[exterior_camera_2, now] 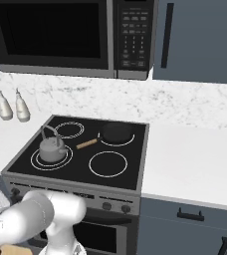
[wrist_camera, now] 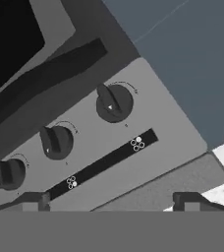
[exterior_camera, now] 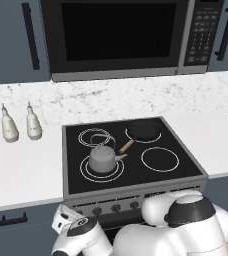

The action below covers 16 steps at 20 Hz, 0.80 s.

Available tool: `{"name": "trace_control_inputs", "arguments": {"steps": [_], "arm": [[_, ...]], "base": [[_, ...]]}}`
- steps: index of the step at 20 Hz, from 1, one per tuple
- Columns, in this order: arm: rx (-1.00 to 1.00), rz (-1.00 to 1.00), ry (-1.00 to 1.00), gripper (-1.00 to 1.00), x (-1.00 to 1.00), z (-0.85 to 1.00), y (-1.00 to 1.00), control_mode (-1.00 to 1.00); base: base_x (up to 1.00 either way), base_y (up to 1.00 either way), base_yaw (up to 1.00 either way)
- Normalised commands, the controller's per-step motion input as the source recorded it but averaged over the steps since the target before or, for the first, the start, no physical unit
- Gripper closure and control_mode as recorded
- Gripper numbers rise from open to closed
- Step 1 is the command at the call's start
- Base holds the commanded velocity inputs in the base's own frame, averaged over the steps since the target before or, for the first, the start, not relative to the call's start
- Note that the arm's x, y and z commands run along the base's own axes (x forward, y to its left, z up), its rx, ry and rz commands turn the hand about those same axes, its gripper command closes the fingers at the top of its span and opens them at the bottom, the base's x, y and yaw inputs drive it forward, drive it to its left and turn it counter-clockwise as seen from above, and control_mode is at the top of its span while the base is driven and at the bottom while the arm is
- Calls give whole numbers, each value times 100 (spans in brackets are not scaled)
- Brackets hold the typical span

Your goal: Pick the kettle from the counter and place it on a stove burner. Then turn the burner on.

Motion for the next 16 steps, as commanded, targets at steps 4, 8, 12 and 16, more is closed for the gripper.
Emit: {"name": "trace_control_inputs", "arguments": {"steps": [4, 8, 12, 16], "arm": [[-30, 7, 0, -100, -3, -59, 0, -100], [0, 4, -3, -100, 5, 0, -3, -100], [0, 0, -1, -100, 1, 0, 0, -100], [-2, 7, 0, -100, 1, -12, -29, -100]], "base": [[0, 0, 0], [0, 0, 0], [0, 0, 0], [0, 0, 0]]}}
